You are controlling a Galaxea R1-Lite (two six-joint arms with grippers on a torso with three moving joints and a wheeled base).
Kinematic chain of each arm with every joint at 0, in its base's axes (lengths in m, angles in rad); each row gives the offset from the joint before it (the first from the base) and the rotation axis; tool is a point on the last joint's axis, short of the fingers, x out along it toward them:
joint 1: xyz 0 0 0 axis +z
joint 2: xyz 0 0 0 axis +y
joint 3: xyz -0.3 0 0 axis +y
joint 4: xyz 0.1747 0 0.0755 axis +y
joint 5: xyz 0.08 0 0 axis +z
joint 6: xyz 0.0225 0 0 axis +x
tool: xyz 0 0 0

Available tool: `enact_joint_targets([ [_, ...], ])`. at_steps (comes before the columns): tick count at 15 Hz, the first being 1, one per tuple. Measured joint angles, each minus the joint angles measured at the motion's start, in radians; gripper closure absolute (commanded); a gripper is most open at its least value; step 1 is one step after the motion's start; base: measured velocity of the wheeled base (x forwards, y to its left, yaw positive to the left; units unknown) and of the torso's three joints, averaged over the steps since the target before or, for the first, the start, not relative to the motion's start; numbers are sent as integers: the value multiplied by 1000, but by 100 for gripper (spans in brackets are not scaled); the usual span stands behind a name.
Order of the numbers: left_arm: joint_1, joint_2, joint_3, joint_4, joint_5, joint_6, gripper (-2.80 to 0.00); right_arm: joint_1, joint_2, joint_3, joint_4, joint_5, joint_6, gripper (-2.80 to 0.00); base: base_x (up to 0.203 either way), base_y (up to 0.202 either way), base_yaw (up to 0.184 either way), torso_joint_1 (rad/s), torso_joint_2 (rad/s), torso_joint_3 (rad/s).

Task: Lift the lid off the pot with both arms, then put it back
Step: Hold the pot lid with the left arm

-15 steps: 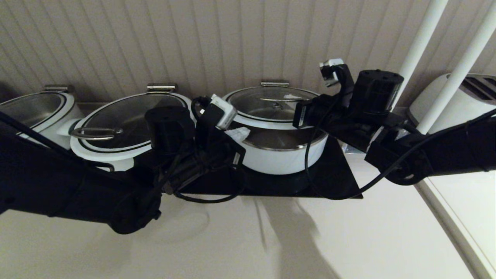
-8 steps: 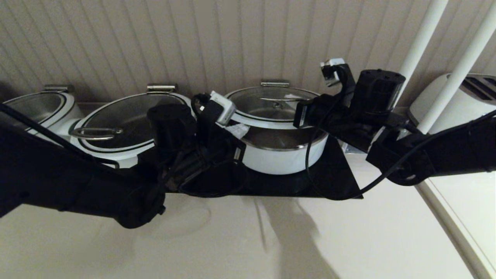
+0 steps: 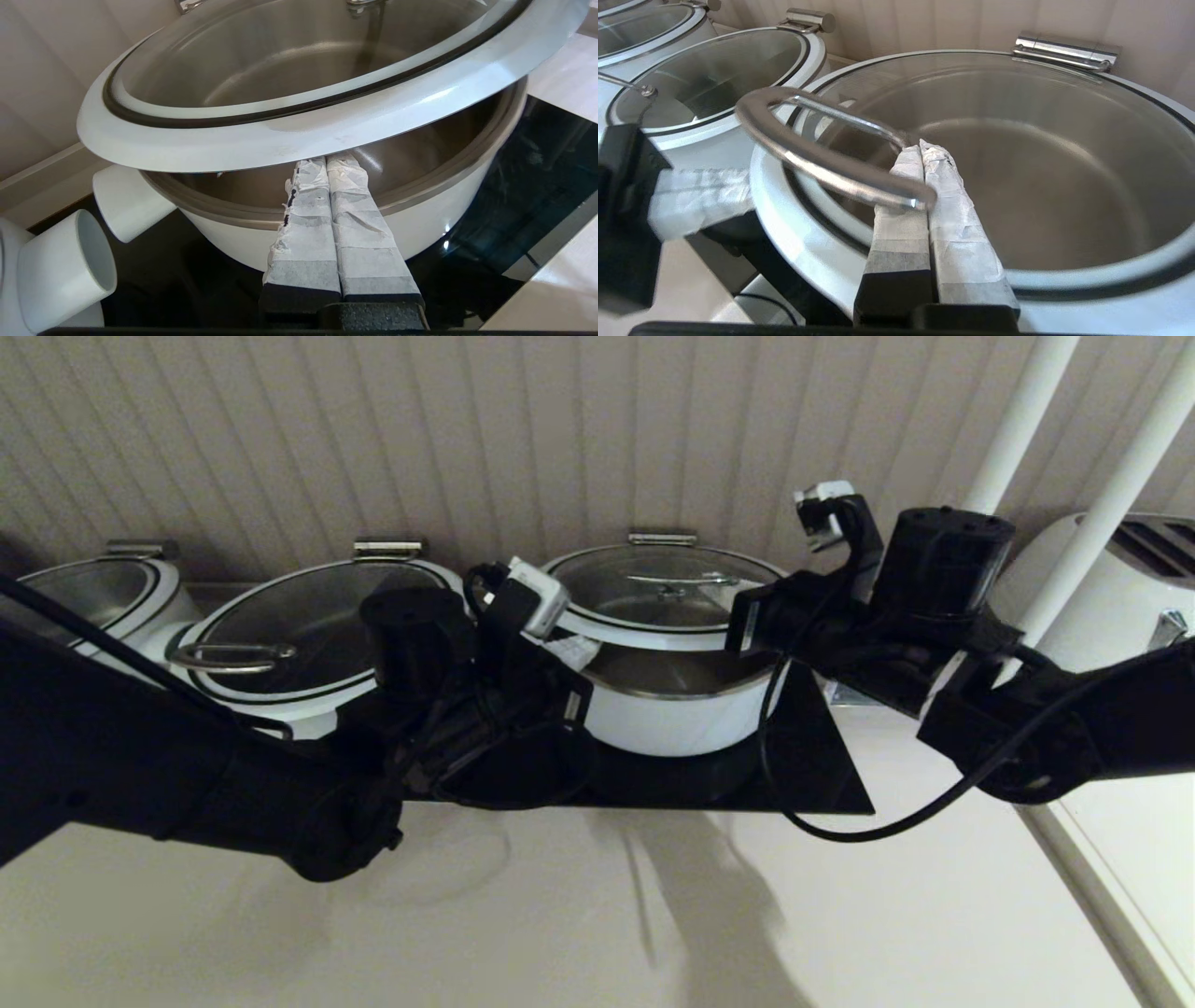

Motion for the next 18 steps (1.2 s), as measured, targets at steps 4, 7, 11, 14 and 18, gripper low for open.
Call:
enact_joint_targets([
  [4, 1, 3, 0, -2, 1, -1, 0, -24, -32, 15, 3, 0, 0, 0, 0, 0, 0, 0, 0, 0],
  [7, 1, 8, 1, -5, 0, -3, 0, -45, -64, 31, 0, 1, 1, 0, 0, 0, 0, 0, 0, 0],
  [11, 0, 17, 0, -18, 0, -13, 0, -71, -101, 65, 2, 3, 3, 0, 0, 0, 0, 0, 0, 0],
  [14, 1, 21, -2, -18, 0, -13, 0, -78, -125, 79, 5, 3, 3, 0, 0, 0, 0, 0, 0, 0],
  [18, 3, 26, -20, -17, 0, -15, 0, -115, -173, 155, 6, 4, 2, 0, 0, 0, 0, 0, 0, 0],
])
